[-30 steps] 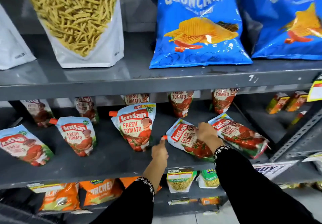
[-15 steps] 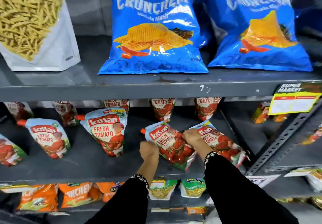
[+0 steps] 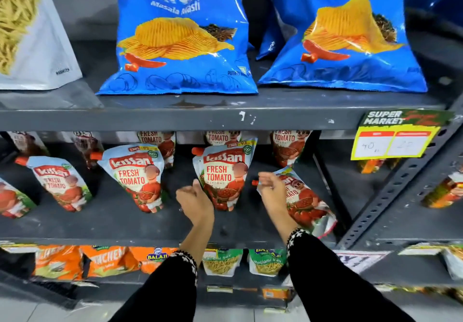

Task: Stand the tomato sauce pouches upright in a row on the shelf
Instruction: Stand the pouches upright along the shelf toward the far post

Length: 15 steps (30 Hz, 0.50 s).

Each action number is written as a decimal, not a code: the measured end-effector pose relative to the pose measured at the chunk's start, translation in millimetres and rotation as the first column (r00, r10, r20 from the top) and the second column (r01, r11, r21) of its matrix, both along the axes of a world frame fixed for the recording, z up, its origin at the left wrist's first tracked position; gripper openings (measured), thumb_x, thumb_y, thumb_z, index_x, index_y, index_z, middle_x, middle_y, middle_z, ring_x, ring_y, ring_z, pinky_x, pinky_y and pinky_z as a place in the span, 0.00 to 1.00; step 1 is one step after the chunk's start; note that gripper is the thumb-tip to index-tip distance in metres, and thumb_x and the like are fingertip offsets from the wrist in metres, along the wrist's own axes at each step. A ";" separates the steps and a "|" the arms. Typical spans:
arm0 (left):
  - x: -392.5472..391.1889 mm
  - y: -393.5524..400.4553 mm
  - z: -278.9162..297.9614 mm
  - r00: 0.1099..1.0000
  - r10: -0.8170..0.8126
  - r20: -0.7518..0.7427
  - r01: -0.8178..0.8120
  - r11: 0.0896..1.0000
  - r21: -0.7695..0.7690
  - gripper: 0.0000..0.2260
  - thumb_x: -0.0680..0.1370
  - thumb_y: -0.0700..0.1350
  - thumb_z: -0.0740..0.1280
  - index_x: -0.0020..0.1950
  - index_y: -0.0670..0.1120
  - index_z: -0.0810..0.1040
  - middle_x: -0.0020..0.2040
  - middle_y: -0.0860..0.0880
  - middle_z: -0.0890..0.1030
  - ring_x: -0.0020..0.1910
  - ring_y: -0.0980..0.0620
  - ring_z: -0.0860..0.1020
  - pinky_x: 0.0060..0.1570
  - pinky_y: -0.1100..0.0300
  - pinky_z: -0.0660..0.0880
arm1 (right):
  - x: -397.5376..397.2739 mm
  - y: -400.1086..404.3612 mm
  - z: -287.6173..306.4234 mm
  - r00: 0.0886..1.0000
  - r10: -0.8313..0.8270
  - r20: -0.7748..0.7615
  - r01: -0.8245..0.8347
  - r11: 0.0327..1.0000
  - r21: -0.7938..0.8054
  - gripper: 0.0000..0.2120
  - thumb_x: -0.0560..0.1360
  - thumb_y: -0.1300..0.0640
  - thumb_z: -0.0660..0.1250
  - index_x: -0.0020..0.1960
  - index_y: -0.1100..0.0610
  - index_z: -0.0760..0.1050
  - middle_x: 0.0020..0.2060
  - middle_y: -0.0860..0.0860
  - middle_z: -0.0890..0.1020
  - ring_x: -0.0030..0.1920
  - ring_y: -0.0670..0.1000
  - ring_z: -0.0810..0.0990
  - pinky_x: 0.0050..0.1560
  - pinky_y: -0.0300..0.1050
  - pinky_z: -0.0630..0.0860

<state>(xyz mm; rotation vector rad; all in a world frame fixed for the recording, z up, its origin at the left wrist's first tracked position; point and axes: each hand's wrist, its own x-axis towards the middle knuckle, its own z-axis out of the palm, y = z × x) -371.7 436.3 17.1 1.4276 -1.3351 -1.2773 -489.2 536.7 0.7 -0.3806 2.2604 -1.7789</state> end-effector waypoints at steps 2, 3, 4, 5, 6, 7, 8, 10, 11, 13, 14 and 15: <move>-14.2 17.8 -13.7 0.998 -0.057 0.018 0.053 0.984 0.171 0.14 0.80 0.50 0.60 0.49 0.37 0.71 0.52 0.38 0.79 0.52 0.41 0.78 0.52 0.50 0.73 | -19.9 15.8 10.9 0.986 -0.113 -0.120 0.128 0.985 0.120 0.16 0.70 0.72 0.59 0.56 0.65 0.77 0.47 0.59 0.80 0.52 0.59 0.78 0.51 0.39 0.77; -24.1 28.0 -20.0 0.992 -0.128 -0.002 0.124 0.958 0.259 0.17 0.79 0.51 0.60 0.51 0.36 0.73 0.50 0.38 0.81 0.48 0.41 0.80 0.49 0.50 0.76 | -31.0 26.3 16.1 0.971 -0.115 -0.212 0.175 0.941 0.290 0.17 0.70 0.68 0.61 0.58 0.63 0.76 0.53 0.61 0.80 0.56 0.61 0.77 0.58 0.48 0.75; -32.3 36.1 -26.2 0.980 -0.189 -0.057 0.197 0.914 0.354 0.17 0.79 0.51 0.61 0.51 0.36 0.74 0.44 0.39 0.81 0.40 0.43 0.82 0.41 0.53 0.79 | -42.2 33.3 17.8 0.963 -0.069 -0.259 0.192 0.851 0.488 0.19 0.71 0.64 0.62 0.61 0.60 0.75 0.58 0.60 0.78 0.61 0.62 0.74 0.62 0.52 0.71; -43.8 48.1 -27.7 0.957 -0.256 -0.138 0.291 0.844 0.451 0.14 0.79 0.50 0.61 0.49 0.38 0.74 0.37 0.42 0.78 0.31 0.47 0.80 0.31 0.59 0.78 | -53.4 44.5 18.6 0.978 -0.047 -0.204 0.171 0.742 0.648 0.21 0.72 0.60 0.63 0.65 0.59 0.72 0.63 0.59 0.74 0.65 0.61 0.71 0.66 0.54 0.68; -54.8 59.3 -28.7 0.926 -0.328 -0.186 0.376 0.765 0.523 0.11 0.80 0.48 0.60 0.47 0.40 0.72 0.34 0.45 0.74 0.26 0.51 0.76 0.23 0.63 0.75 | -60.7 56.3 20.2 0.995 -0.046 -0.089 0.097 0.654 0.750 0.25 0.72 0.56 0.65 0.68 0.59 0.68 0.67 0.58 0.71 0.68 0.60 0.69 0.68 0.54 0.66; -63.8 69.0 -27.9 0.894 -0.398 -0.206 0.440 0.696 0.567 0.09 0.80 0.47 0.59 0.46 0.42 0.71 0.33 0.47 0.71 0.26 0.53 0.73 0.22 0.63 0.73 | -65.1 63.1 18.0 0.997 -0.060 0.040 0.006 0.628 0.778 0.26 0.72 0.55 0.66 0.69 0.59 0.67 0.69 0.58 0.70 0.69 0.59 0.68 0.70 0.54 0.66; -71.3 79.3 -25.0 0.870 -0.439 -0.225 0.479 0.645 0.596 0.09 0.81 0.46 0.59 0.47 0.42 0.71 0.34 0.48 0.71 0.29 0.53 0.71 0.26 0.62 0.72 | -68.7 69.0 14.9 0.989 -0.049 0.137 -0.076 0.632 0.771 0.25 0.73 0.55 0.66 0.68 0.61 0.68 0.68 0.58 0.72 0.69 0.59 0.69 0.69 0.52 0.67; -86.8 96.2 -22.2 0.849 -0.460 -0.258 0.513 0.604 0.610 0.09 0.80 0.46 0.60 0.54 0.42 0.72 0.41 0.44 0.75 0.36 0.48 0.73 0.36 0.58 0.73 | -73.3 76.5 7.4 0.981 -0.012 0.194 -0.135 0.673 0.727 0.22 0.73 0.56 0.63 0.65 0.62 0.72 0.64 0.59 0.76 0.65 0.57 0.74 0.66 0.50 0.71; -93.0 102.2 -22.2 0.856 -0.445 -0.263 0.506 0.616 0.604 0.11 0.80 0.46 0.60 0.59 0.41 0.73 0.47 0.42 0.77 0.42 0.46 0.74 0.42 0.55 0.74 | -74.2 77.5 8.1 0.980 -0.061 0.188 -0.090 0.707 0.701 0.22 0.72 0.55 0.64 0.63 0.63 0.73 0.62 0.59 0.78 0.63 0.57 0.77 0.64 0.49 0.72; -99.8 108.8 -22.4 0.879 -0.418 -0.228 0.469 0.675 0.570 0.15 0.79 0.44 0.62 0.63 0.37 0.73 0.52 0.40 0.79 0.46 0.43 0.76 0.49 0.53 0.74 | -70.8 79.3 17.3 0.959 -0.185 0.217 0.014 0.790 0.613 0.20 0.71 0.55 0.64 0.61 0.63 0.75 0.61 0.60 0.79 0.61 0.58 0.78 0.62 0.49 0.73; -101.7 111.6 -23.3 0.892 -0.416 -0.176 0.443 0.726 0.526 0.16 0.78 0.43 0.63 0.62 0.36 0.74 0.51 0.39 0.80 0.47 0.41 0.77 0.50 0.52 0.76 | -69.8 80.4 21.7 0.947 -0.230 0.222 0.068 0.823 0.565 0.20 0.72 0.55 0.63 0.61 0.63 0.74 0.62 0.61 0.78 0.62 0.59 0.77 0.62 0.49 0.72; -103.3 115.3 -23.5 0.904 -0.414 -0.109 0.415 0.784 0.461 0.15 0.78 0.44 0.63 0.61 0.35 0.75 0.52 0.39 0.81 0.50 0.39 0.79 0.53 0.49 0.76 | -66.4 83.2 26.7 0.937 -0.271 0.219 0.125 0.849 0.514 0.19 0.74 0.56 0.62 0.62 0.64 0.73 0.63 0.62 0.77 0.63 0.61 0.76 0.63 0.49 0.72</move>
